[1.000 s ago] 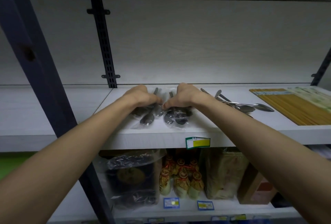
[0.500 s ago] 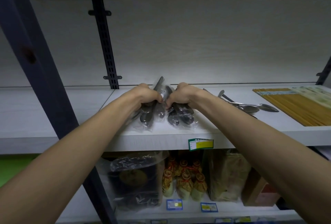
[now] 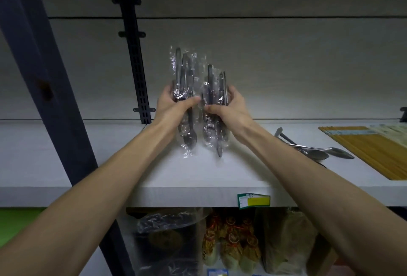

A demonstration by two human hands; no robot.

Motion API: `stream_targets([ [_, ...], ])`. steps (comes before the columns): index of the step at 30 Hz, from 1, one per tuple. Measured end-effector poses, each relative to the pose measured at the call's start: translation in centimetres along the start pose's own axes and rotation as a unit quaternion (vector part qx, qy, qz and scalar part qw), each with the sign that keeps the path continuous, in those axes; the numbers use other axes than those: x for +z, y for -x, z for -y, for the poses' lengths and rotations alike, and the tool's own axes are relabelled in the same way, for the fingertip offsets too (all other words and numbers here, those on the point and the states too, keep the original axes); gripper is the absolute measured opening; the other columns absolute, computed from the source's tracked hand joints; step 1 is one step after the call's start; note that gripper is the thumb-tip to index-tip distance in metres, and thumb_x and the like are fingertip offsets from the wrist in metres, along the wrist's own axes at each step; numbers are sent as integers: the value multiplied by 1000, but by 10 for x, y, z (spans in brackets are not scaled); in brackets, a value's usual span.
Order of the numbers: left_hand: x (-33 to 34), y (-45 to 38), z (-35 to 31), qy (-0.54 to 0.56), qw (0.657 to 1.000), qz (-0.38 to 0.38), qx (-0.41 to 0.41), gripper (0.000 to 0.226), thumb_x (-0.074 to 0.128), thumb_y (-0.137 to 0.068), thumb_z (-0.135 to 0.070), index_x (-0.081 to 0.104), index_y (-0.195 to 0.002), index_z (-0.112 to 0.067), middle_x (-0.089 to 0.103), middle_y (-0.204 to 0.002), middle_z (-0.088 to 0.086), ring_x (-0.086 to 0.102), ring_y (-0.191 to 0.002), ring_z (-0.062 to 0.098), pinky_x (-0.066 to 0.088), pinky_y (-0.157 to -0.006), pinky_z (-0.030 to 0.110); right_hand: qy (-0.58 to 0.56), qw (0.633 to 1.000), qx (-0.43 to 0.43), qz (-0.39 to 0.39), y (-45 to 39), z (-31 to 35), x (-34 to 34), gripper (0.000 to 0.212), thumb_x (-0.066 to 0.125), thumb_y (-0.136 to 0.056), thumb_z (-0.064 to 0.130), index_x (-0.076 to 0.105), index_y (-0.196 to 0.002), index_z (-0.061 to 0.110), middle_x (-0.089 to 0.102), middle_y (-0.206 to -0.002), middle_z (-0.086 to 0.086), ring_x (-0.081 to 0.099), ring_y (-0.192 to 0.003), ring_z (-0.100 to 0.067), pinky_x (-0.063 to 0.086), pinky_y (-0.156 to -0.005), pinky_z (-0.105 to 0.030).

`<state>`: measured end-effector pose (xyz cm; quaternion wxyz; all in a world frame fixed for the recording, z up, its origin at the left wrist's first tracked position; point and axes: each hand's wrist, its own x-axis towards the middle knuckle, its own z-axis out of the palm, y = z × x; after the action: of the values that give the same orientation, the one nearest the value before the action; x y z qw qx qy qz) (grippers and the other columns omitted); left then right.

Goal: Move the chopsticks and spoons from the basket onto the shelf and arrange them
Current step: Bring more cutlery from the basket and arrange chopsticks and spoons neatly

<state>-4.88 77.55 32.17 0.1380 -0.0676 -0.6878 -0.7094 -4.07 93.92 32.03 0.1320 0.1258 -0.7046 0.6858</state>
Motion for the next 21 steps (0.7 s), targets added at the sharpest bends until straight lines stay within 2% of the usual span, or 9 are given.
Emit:
stream_targets([
  [2, 1, 9, 3, -27, 999, 4, 39, 72, 89, -74, -21, 51, -135, -20, 72, -114, -5, 72, -100, 10, 58, -88, 29, 13, 999, -46, -21, 2, -5, 1, 58, 81, -76, -5, 53, -124, 13, 74, -101, -3, 73, -82, -7, 59, -71, -23],
  [5, 3, 24, 21, -37, 998, 17, 43, 59, 88, -76, -23, 58, -127, -16, 73, -109, -4, 72, -91, 2, 56, -74, 15, 51, 996, -68, -31, 9, -27, 3, 57, 83, -78, 9, 54, -126, 16, 73, -102, 3, 72, -89, -5, 60, -79, -27],
  [6, 2, 25, 28, -27, 999, 23, 31, 58, 87, -76, -25, 59, -126, -15, 74, -108, -2, 73, -92, 7, 56, -71, 16, 63, 995, -64, -30, 11, -32, 3, 60, 84, -77, 14, 54, -129, 17, 73, -103, 6, 71, -91, -4, 59, -84, -28],
  [9, -5, 21, 34, -17, 999, 47, -3, 57, 89, -74, -24, 59, -122, -15, 75, -103, 9, 74, -87, 27, 59, -63, 34, 65, 995, -63, -28, 10, -39, 2, 65, 86, -75, 20, 54, -132, 17, 74, -105, 5, 71, -94, -6, 59, -90, -35],
  [13, -10, 18, 32, 16, 999, 52, 2, 61, 90, -71, -17, 59, -123, -13, 73, -111, 13, 72, -101, 29, 59, -87, 45, 58, 993, -92, -50, 6, -35, 3, 52, 84, -77, 20, 59, -123, 18, 74, -102, 3, 72, -94, -13, 59, -89, -40],
  [15, -9, 18, 29, 31, 998, 51, 1, 58, 88, -72, -13, 60, -122, -12, 73, -112, 15, 72, -102, 29, 59, -88, 45, 55, 990, -111, -63, 2, -30, 3, 47, 82, -79, 21, 60, -120, 18, 74, -100, 2, 72, -93, -14, 58, -90, -41],
  [17, -8, 21, 28, 0, 998, 56, 2, 51, 88, -74, -13, 62, -118, -13, 76, -103, 12, 74, -94, 31, 61, -74, 40, 52, 988, -129, -69, 1, -26, 3, 44, 82, -80, 23, 60, -117, 19, 74, -98, 5, 71, -92, -13, 58, -89, -41],
  [19, -6, 27, 29, -30, 997, 69, -4, 44, 86, -78, -18, 60, -113, -12, 75, -88, 18, 71, -68, 40, 55, -47, 37, 59, 983, -154, -84, 4, -24, 4, 41, 82, -81, 25, 59, -115, 19, 72, -95, 7, 70, -90, -9, 58, -87, -37],
  [21, -4, 27, 29, -41, 998, 54, -6, 42, 85, -80, -22, 59, -109, -7, 73, -80, 24, 65, -54, 42, 48, -37, 34, 69, 978, -173, -95, 5, -19, 5, 44, 82, -82, 28, 58, -117, 17, 71, -95, 9, 68, -90, -7, 57, -87, -34],
])
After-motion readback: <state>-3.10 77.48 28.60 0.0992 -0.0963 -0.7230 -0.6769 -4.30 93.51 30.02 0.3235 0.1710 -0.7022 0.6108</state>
